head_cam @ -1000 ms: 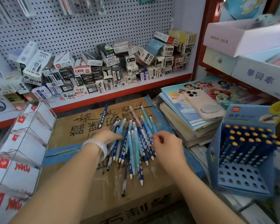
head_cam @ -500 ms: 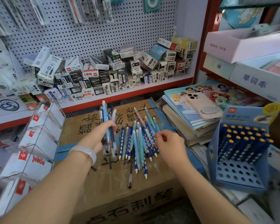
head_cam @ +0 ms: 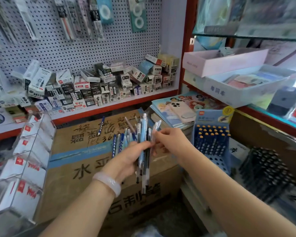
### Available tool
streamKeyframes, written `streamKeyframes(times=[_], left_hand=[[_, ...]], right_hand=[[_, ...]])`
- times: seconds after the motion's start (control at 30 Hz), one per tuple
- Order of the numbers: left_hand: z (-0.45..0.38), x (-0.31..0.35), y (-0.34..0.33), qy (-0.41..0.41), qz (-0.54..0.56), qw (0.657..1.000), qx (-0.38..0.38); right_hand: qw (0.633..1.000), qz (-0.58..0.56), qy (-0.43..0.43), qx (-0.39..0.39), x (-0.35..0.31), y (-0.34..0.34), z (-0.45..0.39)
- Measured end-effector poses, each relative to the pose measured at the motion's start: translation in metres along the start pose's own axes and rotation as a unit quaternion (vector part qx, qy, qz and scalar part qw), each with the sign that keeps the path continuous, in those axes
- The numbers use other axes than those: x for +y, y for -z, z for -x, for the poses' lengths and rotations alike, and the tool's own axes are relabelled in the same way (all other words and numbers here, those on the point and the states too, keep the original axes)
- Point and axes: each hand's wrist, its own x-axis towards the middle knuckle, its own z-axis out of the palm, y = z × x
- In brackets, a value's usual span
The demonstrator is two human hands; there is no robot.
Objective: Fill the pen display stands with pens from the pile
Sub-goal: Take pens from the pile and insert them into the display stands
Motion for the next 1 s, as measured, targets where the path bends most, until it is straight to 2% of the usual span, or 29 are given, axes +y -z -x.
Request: streamKeyframes(times=[0.1,0.2,0.33,0.47,0.67,0.87,1.0], left_hand=[[0.005,0.001,-0.021,-0.015,-0.068,0.997,0.021],[0.013,0.003,-0.043,-0.02,-0.112,0.993,0.034],[0.022,0.002,-0.066,-0.02,-0.042,0.998,0.046],[0.028,0.001,-0.076,-0.019,-0.022,0.996,0.089],[0.052,0.005,-0.115,-0.009,0.073,0.997,0.013],[0.07,-0.013,-0.192,-0.013,0.02,0.995,-0.092],[0.081,-0.03,-0.244,-0.019,-0.035,0.987,-0.158]], right_hand=[[1.0,0.019,-0.01,-0.004,0.0,0.025,0.016],[0.999,0.047,0.001,0.027,-0.002,0.047,0.033],[0.996,-0.047,0.002,0.069,-0.005,0.08,0.054],[0.991,-0.05,0.03,0.123,-0.005,0.117,0.071],[0.981,0.016,0.083,0.176,0.008,0.175,0.106],[0.959,0.051,0.063,0.272,0.039,0.237,0.157],[0.948,0.092,0.047,0.3,0.06,0.264,0.189]])
